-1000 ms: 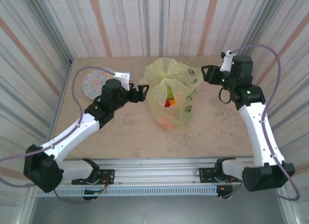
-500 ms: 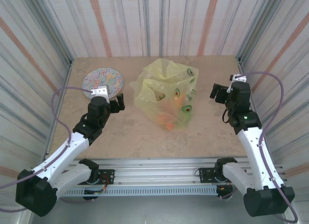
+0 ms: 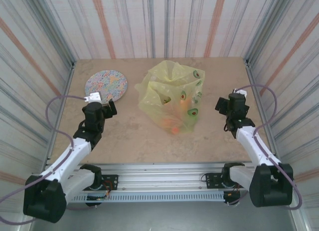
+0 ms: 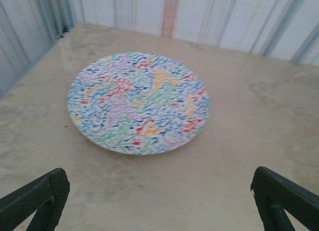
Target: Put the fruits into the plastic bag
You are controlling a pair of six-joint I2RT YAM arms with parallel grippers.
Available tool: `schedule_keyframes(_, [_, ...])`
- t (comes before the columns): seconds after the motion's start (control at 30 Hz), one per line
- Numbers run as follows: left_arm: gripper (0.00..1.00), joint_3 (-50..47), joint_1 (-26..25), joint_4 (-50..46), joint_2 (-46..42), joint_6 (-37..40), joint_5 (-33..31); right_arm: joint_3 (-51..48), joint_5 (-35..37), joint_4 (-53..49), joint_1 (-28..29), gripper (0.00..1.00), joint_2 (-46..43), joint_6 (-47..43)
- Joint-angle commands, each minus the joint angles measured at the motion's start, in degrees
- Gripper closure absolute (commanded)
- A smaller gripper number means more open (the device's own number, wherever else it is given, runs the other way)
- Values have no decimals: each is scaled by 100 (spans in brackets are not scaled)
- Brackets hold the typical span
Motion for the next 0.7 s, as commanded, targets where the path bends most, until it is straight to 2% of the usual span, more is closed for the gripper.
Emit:
schedule_keyframes(0.0, [1, -160, 290, 797, 461, 758, -37, -282, 76, 1015, -138, 1, 334, -181])
schedule_keyframes(0.17, [1, -387, 783, 1751, 1241, 1158, 628, -763, -244, 2115, -253, 1, 759, -488])
schedule_keyframes(0.3, [1, -638, 1212, 2846, 1916, 964, 1145, -947, -734, 2684, -518, 1, 1030, -423])
schedule_keyframes(0.37, [1, -412, 1312, 2470, 1991, 971, 1348, -1053, -980, 3057, -618, 1, 1187, -367])
schedule_keyframes(0.53, [1, -449, 1434, 3296, 2575, 1145, 1580, -1095, -1362, 3595, -739, 1, 1464, -362])
schedule_keyframes(0.6, [1, -267, 1388, 2924, 2598, 1221, 1700, -1120, -1419, 3793, -772, 1, 1540, -425])
schedule_keyframes(0.67, [1, -243, 1355, 3010, 2716, 1362, 1910, -1132, -1482, 3959, -819, 1, 1603, -489])
